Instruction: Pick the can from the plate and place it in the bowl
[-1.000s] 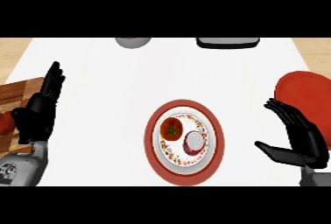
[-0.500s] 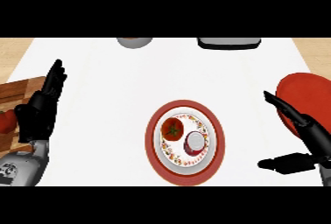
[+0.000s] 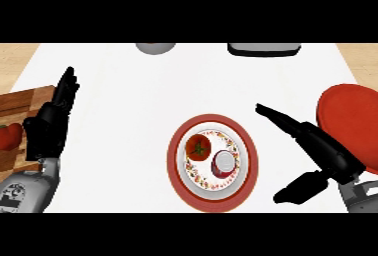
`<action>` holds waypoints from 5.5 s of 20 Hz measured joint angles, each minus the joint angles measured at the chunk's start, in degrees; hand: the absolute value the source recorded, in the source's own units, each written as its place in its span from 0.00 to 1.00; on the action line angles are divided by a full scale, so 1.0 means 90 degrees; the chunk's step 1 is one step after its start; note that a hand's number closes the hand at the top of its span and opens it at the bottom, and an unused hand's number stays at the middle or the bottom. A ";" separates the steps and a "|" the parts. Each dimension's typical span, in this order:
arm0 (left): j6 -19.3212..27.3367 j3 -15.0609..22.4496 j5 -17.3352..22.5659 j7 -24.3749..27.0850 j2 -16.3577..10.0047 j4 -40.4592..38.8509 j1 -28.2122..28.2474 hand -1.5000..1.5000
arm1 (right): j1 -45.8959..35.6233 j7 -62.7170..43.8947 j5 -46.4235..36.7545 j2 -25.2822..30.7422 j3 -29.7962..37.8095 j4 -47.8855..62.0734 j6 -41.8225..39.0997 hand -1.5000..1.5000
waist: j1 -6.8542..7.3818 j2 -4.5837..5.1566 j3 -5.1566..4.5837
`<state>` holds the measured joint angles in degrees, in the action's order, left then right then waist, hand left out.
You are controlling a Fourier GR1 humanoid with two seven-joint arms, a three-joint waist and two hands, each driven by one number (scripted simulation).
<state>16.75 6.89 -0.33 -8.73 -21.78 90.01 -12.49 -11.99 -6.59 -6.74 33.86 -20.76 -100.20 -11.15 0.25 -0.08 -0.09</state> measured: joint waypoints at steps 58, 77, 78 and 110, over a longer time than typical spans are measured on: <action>-0.1154 -0.1029 -0.0950 -0.0142 0.0983 0.0220 0.0009 0.50 | -0.0842 -0.2135 -0.4321 -0.3617 -0.0782 0.2949 0.0897 1.00 | 0.0073 0.0007 0.0006; -0.1153 -0.1175 -0.0990 -0.0211 0.0984 0.0196 -0.0036 0.50 | -0.0903 -0.5723 -0.6398 -0.3506 -0.0952 0.0250 0.3392 1.00 | -0.0094 -0.0018 0.0007; -0.1158 -0.1185 -0.0991 -0.0192 0.0986 0.0159 -0.0057 0.50 | -0.0870 -0.5720 -0.6411 -0.3439 -0.0783 0.0107 0.3367 1.00 | -0.0093 -0.0014 0.0008; -0.1365 -0.1215 -0.1028 -0.0073 0.1106 0.0221 -0.0070 0.50 | -0.1474 0.0178 -0.3339 -0.0164 0.4378 0.6210 0.5487 1.00 | 0.0122 0.0074 0.0029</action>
<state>4.47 -4.04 -9.58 -9.38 -11.82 92.00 -13.11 -25.26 -4.99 -36.79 32.39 18.64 -44.32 38.23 1.34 0.58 0.17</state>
